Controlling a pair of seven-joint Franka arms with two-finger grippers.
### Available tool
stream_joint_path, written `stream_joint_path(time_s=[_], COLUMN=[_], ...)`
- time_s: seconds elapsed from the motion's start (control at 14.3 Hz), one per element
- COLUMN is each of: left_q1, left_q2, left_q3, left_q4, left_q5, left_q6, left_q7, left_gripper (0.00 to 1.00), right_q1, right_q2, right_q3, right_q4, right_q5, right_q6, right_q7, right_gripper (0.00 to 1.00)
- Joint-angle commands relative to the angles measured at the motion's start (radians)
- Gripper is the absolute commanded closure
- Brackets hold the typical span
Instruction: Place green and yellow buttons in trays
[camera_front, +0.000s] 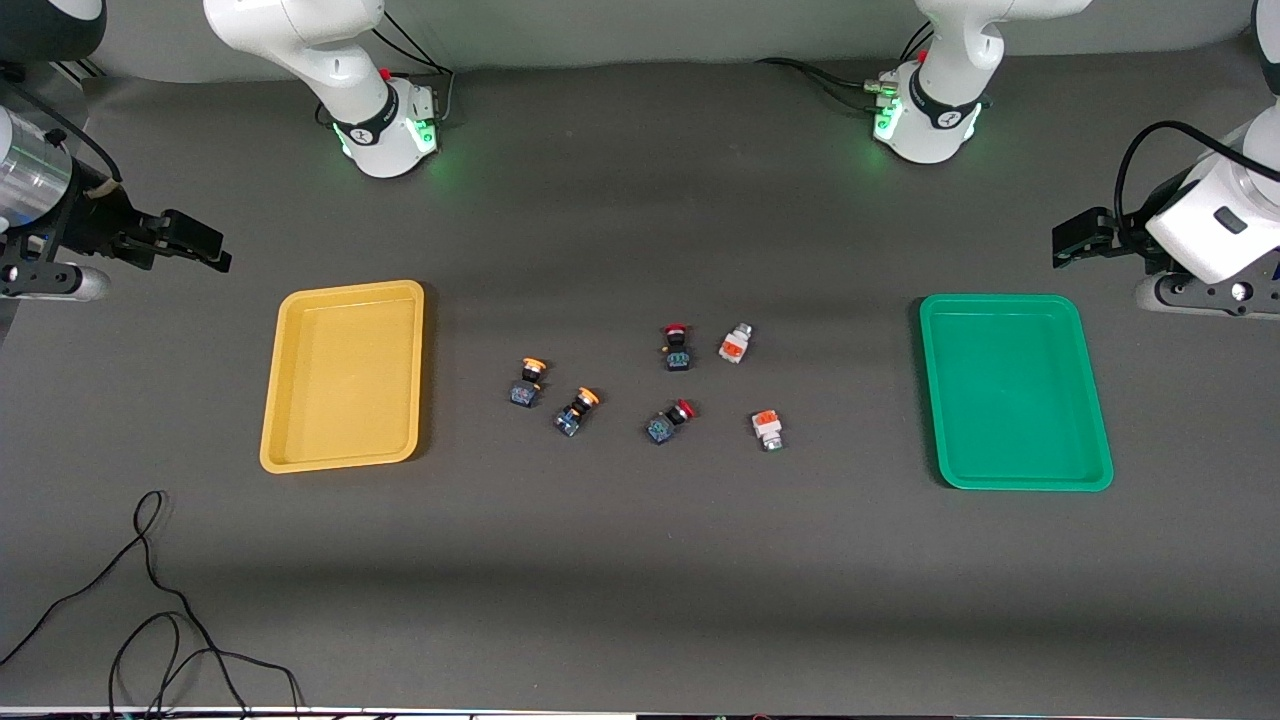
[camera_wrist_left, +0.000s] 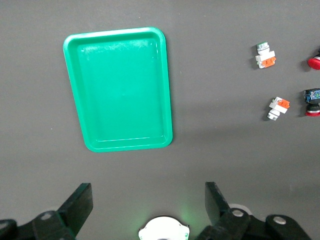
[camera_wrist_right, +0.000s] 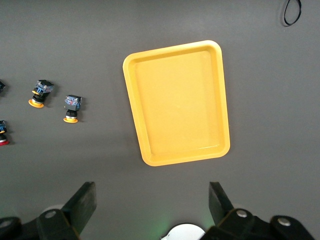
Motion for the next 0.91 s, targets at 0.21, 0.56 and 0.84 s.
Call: stream_joint_path(time_s=[0.21,0.56,0.84], left_q1=[-0.023,-0.043,-0.112], left_q2=[0.002,0.010,0.006], left_q3=[0.018,-0.015,-0.052], left_q4=[-0.008,-0.034,-0.109], left_q5=[-0.008,-0.016,-0.025], left_q6=[0.012,0.050,0.116], left_q7=[0.002,-0.089,-0.112], left_gripper=[0.00,0.00,0.00], right_q1=[0.062,0.188,0.297], right_q2=[0.088,0.230,0.349], right_q3=[0.009,0.009,0.010], right_q4=[0.035,0.006,-0.064], right_q5=[0.074,0.078,0.092], right_q6=[-0.019,0.120,0.313], right_q7=[0.037,0.175,0.347], right_gripper=[0.00,0.00,0.00])
